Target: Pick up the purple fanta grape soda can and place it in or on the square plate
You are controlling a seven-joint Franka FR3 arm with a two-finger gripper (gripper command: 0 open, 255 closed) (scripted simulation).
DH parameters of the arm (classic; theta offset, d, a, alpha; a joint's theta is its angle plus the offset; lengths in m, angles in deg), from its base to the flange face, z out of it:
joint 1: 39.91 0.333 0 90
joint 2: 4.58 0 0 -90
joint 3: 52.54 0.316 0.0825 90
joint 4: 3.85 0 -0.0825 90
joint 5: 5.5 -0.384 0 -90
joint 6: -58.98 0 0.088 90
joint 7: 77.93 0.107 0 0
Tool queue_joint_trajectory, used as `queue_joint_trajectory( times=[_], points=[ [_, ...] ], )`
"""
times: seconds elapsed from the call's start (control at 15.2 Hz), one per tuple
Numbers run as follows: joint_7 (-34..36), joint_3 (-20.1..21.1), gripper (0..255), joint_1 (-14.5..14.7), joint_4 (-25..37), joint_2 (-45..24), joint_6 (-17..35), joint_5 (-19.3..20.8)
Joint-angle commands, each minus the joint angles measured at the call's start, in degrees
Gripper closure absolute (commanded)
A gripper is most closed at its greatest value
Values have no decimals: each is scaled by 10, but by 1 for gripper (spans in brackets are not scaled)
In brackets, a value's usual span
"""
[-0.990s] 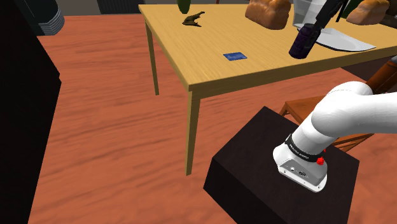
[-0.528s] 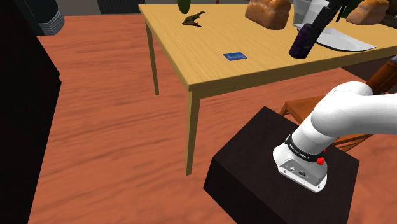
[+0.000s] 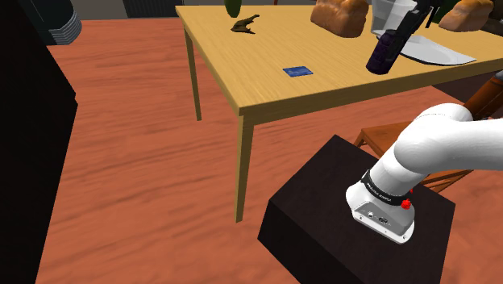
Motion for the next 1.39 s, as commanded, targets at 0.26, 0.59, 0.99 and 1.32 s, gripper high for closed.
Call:
queue_joint_trajectory(
  times=[0.26, 0.59, 0.99, 1.32],
  points=[
    [0, 0, 255, 0, 0, -1, 0, 0],
    [-2, 6, 255, 4, 36, -14, -24, -7],
    [-5, 15, 255, 10, 95, -37, -59, -17],
    [-8, 21, 255, 15, 145, -58, -89, -24]
  ],
)
